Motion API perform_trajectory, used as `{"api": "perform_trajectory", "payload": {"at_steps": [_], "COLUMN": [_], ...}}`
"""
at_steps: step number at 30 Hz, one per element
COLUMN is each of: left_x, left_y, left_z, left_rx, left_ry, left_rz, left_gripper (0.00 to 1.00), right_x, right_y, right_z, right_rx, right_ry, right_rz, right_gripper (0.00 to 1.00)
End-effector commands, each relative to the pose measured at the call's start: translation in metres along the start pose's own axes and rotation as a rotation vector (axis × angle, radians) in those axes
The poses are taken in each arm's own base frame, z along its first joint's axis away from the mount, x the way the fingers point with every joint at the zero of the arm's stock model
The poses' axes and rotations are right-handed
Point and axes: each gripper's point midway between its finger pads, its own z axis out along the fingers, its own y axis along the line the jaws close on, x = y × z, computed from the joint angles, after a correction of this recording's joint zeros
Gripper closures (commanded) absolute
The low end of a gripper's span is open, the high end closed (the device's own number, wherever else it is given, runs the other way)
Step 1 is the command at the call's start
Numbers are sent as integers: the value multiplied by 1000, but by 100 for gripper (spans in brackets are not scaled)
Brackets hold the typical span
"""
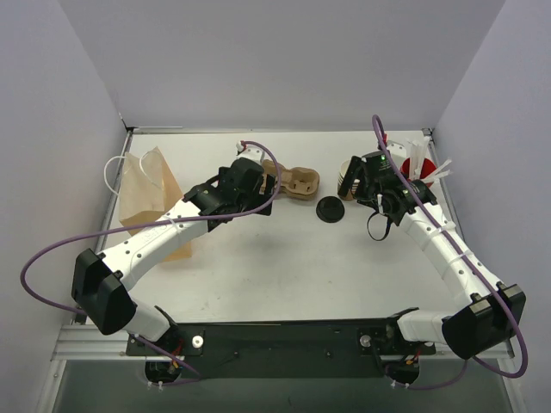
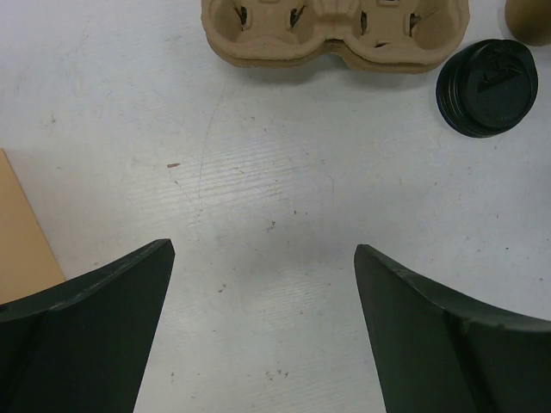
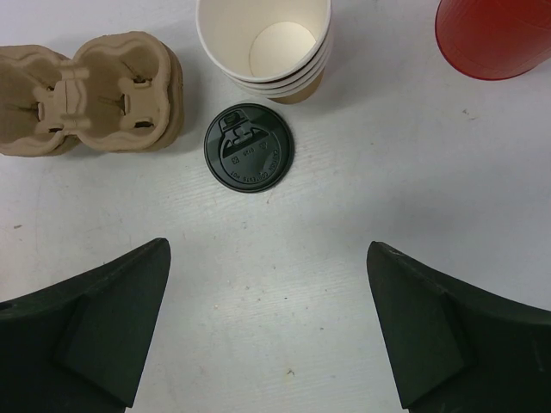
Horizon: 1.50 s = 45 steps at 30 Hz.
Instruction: Pack the takeout coffee
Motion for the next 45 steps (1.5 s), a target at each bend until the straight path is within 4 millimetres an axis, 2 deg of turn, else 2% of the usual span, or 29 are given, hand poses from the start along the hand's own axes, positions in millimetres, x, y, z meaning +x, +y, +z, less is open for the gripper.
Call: {"api": "perform_trajectory", "payload": {"at_steps": [1, 7, 10, 11, 13, 19, 22, 24, 26, 30, 36, 40, 45], "left_x": [-17, -11, -9, -6, -6, 1, 4, 4, 5, 6, 8, 9, 9], "left_y": [-4, -7, -8, -8, -7, -2, -1, 1, 3, 8, 13, 13, 14], "left_z": [-13, -15, -17, -16, -18, -16, -16, -17, -17, -17, -16, -16, -15], "left_rx": [39, 71, 82, 85, 90, 80, 85, 83, 80, 73, 63, 63, 60], "left_ry": [-45, -21, -17, -11, -10, 13, 16, 16, 18, 21, 24, 25, 26], "left_rz": [-17, 5, 11, 13, 16, 21, 19, 19, 19, 19, 16, 15, 15], "left_gripper": [3, 2, 3, 3, 3, 3, 3, 3, 3, 3, 2, 3, 3], "right_x": [-3, -9, -18, -28, -32, -52, -60, -55, -65, -61, -56, -54, -47], "right_y": [-3, 4, 8, 13, 17, 23, 30, 34, 39, 38, 41, 40, 41], "right_z": [-1, 6, 14, 13, 26, 67, 87, 105, 110, 130, 139, 142, 146], "right_rx": [12, 16, 30, 23, 40, 94, 87, 82, 77, 83, 77, 79, 76], "right_ry": [0, 6, 2, -15, -6, 9, 19, 51, 40, 70, 94, 103, 136], "right_rz": [-3, -18, -37, -34, -50, -61, -88, -109, -123, -135, -143, -151, -163], "right_gripper": [9, 11, 14, 16, 19, 47, 55, 56, 57, 59, 67, 75, 74]}}
